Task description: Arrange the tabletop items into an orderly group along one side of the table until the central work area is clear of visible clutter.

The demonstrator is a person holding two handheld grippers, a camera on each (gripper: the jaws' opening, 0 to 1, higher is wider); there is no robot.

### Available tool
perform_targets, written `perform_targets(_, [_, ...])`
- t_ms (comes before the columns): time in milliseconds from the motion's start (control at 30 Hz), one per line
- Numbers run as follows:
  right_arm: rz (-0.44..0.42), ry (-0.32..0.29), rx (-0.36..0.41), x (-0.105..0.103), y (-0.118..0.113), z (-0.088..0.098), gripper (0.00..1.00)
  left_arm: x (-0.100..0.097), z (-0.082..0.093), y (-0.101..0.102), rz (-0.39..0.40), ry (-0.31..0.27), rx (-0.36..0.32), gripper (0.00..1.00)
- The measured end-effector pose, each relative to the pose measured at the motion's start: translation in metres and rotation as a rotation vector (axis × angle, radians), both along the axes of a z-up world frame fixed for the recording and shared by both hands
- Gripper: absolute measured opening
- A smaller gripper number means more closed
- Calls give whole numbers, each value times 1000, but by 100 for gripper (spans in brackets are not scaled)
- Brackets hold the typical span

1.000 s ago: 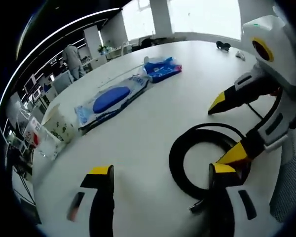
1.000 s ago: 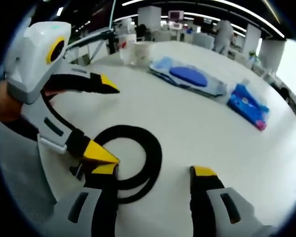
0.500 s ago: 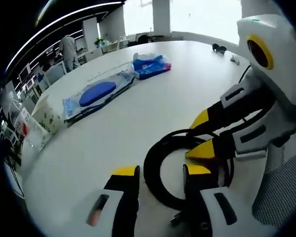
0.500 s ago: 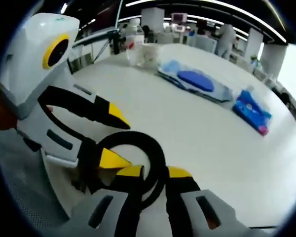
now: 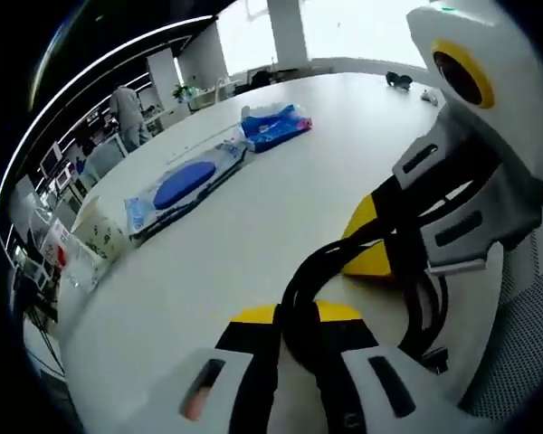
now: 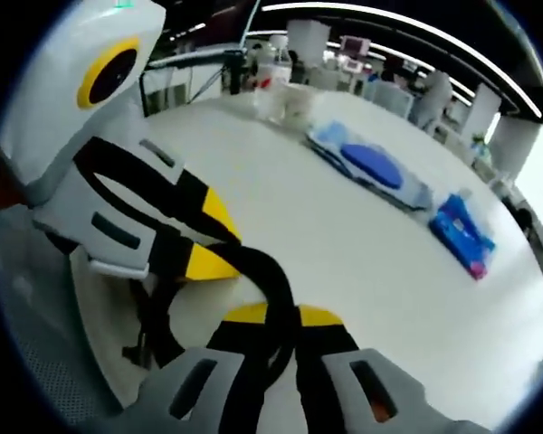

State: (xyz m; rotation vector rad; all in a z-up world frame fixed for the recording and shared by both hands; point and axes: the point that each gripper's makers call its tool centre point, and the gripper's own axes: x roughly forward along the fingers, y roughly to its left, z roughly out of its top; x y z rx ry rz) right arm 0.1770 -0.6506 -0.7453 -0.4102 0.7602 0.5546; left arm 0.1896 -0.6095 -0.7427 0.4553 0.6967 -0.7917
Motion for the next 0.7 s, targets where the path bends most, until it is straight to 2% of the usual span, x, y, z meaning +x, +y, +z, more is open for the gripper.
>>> perform_targets(200, [16, -8, -19, 1, -1, 1, 5, 0, 0, 0, -4, -13, 17, 12])
perform_targets(467, [21, -4, -18, 0, -2, 2, 5, -1, 2, 1, -9, 2, 29, 12])
perform_targets(700, [37, -13, -21, 1, -1, 8, 4, -3, 9, 3, 8, 3, 12, 9])
